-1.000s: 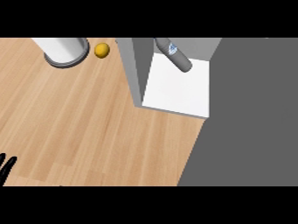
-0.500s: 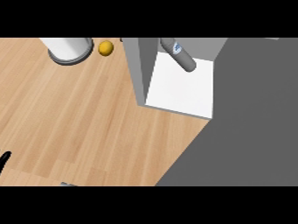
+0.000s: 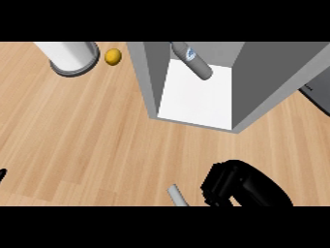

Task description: Pick up the bottled water, place it into the cabinet and close the cabinet

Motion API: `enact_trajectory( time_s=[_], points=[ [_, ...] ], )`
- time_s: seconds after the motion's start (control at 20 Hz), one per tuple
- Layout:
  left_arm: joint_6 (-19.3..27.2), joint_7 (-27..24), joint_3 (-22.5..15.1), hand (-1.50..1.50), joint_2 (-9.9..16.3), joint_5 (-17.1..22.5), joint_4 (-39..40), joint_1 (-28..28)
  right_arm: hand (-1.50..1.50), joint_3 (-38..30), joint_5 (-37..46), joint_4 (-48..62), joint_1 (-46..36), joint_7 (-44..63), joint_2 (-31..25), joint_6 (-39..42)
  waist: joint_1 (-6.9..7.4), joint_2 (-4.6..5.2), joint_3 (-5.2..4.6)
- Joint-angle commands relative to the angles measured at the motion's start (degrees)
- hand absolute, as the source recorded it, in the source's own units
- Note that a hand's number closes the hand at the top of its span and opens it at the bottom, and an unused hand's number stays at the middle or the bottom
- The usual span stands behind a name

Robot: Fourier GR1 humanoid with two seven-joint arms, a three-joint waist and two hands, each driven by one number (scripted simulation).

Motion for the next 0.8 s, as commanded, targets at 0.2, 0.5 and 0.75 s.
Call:
enact_trajectory(
  time_s=[0.2,0.5,0.75],
  points=[
    [-4.7,-0.6,1.8,-1.5,0.2,2.4,2.5,0.0,1.5,-9.6,3.4,22.4,-24.2,4.7,6.9,-11.2,-2.17,-0.43,0.21],
    [-5.7,-0.4,1.7,-1.5,0.1,1.2,1.9,1.0,1.5,-18.2,4.1,39.8,-40.2,3.2,6.5,-12.6,-2.92,-0.55,0.36],
    [-3.7,1.4,3.1,-1.5,-0.3,3.1,0.0,1.1,1.5,-18.3,3.1,46.2,-45.5,2.1,7.0,-12.9,-3.96,-0.95,0.48]
  ],
)
